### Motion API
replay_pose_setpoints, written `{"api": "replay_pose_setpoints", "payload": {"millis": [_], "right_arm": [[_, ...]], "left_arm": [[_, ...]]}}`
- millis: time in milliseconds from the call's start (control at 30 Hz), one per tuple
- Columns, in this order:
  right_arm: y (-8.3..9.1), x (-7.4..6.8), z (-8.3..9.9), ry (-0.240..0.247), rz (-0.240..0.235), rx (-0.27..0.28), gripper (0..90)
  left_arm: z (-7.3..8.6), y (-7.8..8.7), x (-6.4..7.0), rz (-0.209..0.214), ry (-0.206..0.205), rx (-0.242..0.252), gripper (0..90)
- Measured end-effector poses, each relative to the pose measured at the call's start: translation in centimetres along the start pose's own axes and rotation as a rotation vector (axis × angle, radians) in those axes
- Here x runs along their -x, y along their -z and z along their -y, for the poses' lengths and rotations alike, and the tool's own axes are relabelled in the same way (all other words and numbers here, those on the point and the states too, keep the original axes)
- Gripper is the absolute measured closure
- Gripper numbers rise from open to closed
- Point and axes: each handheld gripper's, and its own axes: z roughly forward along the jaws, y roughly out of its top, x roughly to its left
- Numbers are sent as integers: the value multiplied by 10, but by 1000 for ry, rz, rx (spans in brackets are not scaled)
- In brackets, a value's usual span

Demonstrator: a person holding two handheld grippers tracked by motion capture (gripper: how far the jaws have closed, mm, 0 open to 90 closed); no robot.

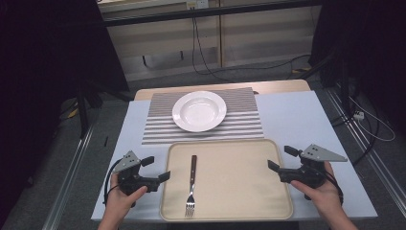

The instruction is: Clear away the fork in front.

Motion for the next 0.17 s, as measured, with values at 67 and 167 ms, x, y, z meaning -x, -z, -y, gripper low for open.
{"api": "replay_pose_setpoints", "payload": {"millis": [67,167], "right_arm": [[0,0,1,0,2,1,162],[-1,0,2,8,-1,1,161]], "left_arm": [[0,0,2,-5,-20,17,83],[1,0,1,-1,-4,33,66]]}}
